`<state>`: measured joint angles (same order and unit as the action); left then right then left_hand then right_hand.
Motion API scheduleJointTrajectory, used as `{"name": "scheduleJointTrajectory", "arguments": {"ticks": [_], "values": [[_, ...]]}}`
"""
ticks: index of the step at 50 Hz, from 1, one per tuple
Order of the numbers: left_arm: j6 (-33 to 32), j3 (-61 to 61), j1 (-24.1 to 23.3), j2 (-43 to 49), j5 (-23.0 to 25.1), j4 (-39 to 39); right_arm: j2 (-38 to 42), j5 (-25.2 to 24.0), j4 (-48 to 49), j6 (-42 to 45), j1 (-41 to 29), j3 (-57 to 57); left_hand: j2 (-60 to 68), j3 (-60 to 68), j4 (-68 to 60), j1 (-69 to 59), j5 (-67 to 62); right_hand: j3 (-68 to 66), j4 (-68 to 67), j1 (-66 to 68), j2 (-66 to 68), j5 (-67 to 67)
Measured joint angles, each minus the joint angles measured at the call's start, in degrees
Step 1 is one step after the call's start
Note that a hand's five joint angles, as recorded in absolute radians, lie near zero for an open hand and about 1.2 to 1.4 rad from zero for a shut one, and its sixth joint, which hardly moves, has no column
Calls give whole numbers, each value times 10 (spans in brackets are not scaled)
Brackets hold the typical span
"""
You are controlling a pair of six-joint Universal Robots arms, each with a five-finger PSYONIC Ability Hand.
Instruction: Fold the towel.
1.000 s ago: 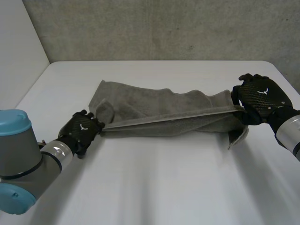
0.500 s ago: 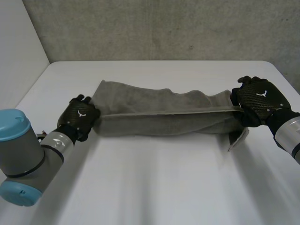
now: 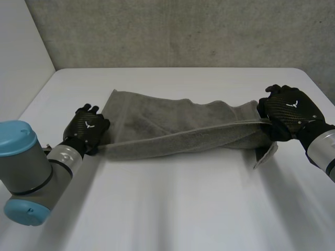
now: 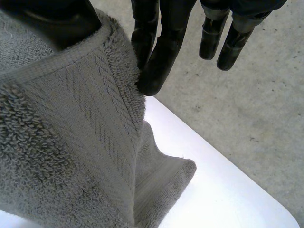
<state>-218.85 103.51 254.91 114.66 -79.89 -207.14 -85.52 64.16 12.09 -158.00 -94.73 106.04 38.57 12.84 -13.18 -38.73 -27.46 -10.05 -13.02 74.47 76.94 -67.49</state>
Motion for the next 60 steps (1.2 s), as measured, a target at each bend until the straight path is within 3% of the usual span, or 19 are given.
{"name": "scheduleJointTrajectory", "arguments": {"ticks": [12, 26, 49, 60], "values": [[0, 0, 21, 3, -10, 1, 6, 1, -30, 1, 3, -13, -50, 0, 0, 44, 56, 0, 0, 0, 0, 0], [1, -16, -2, 48, -10, 0, 12, 1, -34, 2, -1, -11, -50, 0, 0, 44, 54, 0, 0, 0, 0, 0], [1, 8, -12, 44, -8, 21, 34, 17, -33, -1, 16, -28, -50, 0, 0, 44, 54, 0, 0, 0, 0, 0], [1, 5, -12, 45, -8, 20, 48, 21, -34, -2, 36, -41, 5, 0, 0, -7, -19, 0, 0, 0, 0, 0]]}}
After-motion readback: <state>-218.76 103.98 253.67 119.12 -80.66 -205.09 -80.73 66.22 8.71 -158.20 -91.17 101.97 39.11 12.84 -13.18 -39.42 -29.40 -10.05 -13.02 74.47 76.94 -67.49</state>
